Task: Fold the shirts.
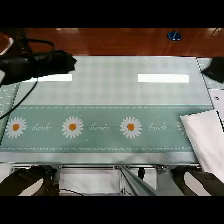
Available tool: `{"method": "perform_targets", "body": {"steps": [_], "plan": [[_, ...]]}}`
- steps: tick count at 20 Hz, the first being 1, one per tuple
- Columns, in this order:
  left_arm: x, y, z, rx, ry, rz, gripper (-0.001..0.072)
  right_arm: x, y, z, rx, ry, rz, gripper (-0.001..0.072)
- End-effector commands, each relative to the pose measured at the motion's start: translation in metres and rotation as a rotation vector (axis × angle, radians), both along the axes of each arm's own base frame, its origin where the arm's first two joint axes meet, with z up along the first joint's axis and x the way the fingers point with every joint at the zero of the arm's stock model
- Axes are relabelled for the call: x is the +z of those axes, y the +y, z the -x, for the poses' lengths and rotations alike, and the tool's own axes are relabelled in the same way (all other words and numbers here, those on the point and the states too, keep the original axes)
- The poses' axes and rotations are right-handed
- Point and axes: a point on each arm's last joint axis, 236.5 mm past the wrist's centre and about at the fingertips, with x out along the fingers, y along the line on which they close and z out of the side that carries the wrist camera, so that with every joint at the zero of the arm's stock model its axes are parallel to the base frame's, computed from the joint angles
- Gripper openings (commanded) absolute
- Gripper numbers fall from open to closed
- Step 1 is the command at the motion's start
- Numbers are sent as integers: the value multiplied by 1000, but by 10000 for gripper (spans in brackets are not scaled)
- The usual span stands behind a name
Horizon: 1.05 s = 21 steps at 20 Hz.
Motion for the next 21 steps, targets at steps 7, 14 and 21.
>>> {"method": "perform_targets", "body": {"steps": [7,14,21], "plan": [[-114,20,7,-7,214,-269,17,-140,56,-4,172,324,216,30],[-114,20,6,-6,213,-269,17,-140,57,-5,170,323,208,30],[-114,20,6,-6,213,-269,17,-140,57,-4,171,323,209,30]]}}
